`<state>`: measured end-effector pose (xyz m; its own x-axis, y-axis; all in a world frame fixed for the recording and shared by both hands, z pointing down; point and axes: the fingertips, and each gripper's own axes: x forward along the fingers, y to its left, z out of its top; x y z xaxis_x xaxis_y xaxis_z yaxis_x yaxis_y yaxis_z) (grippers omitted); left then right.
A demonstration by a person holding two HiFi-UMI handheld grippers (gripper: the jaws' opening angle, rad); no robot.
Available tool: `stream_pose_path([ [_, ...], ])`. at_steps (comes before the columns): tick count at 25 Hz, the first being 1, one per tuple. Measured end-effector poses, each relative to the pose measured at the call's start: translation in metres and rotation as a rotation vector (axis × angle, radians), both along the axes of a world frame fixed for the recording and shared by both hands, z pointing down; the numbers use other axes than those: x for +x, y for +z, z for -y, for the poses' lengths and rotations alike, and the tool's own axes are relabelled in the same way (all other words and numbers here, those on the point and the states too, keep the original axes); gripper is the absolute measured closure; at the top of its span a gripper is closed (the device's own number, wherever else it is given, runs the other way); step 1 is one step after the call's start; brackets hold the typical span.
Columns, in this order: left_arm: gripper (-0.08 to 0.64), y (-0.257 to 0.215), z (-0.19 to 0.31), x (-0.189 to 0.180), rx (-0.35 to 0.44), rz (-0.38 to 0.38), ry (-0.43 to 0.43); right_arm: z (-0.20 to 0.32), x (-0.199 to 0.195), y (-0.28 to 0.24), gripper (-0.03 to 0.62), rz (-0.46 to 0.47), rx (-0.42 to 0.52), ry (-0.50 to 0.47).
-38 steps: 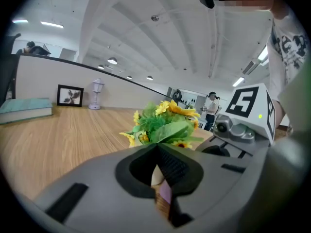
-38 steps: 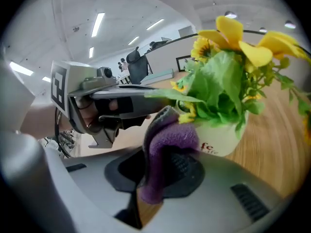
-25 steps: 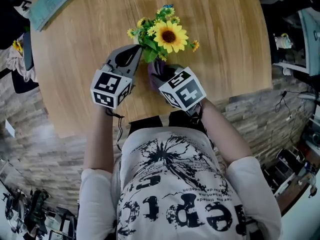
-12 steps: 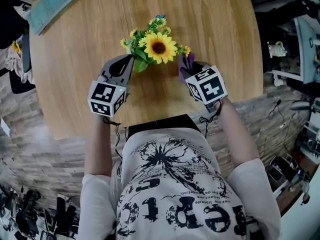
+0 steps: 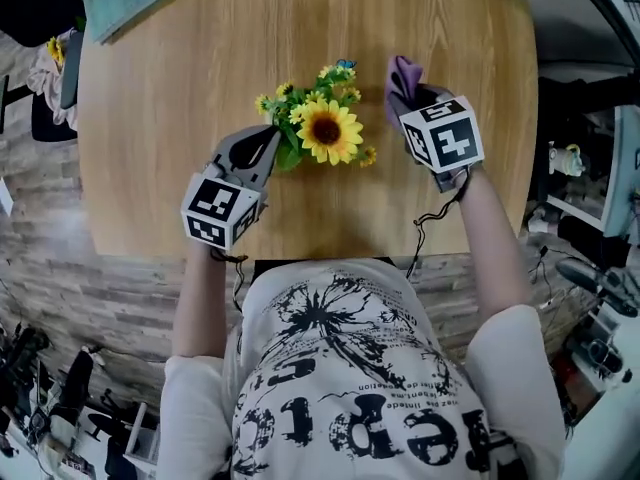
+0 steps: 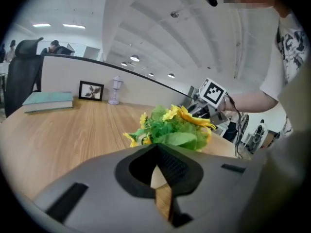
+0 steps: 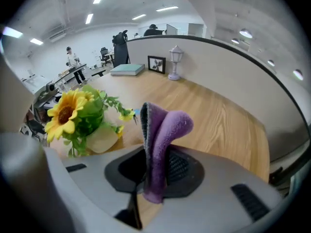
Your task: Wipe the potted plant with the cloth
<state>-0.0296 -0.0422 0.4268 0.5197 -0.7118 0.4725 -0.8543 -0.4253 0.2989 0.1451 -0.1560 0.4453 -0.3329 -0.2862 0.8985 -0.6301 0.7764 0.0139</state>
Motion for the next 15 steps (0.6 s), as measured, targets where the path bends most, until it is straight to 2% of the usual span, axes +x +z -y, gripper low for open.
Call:
stream_pose_path([
  [4,0.557,0.004,-0.001,-0.001,-0.013,0.024,-0.032,0.031,-0.036,-0.014,0.514,0.03,0.072,-0.164],
  [8,0.557,0.003,-0.002,-0.003,-0.019,0.016,-0.052,0.05,-0.083,-0.026,0.514,0.044,0.137,-0.34],
  [15,0.557,0.004,-0.001,-0.003,-0.017,-0.008,-0.051,0.056,-0.149,-0.022,0.514,0.072,0.171,-0.537],
])
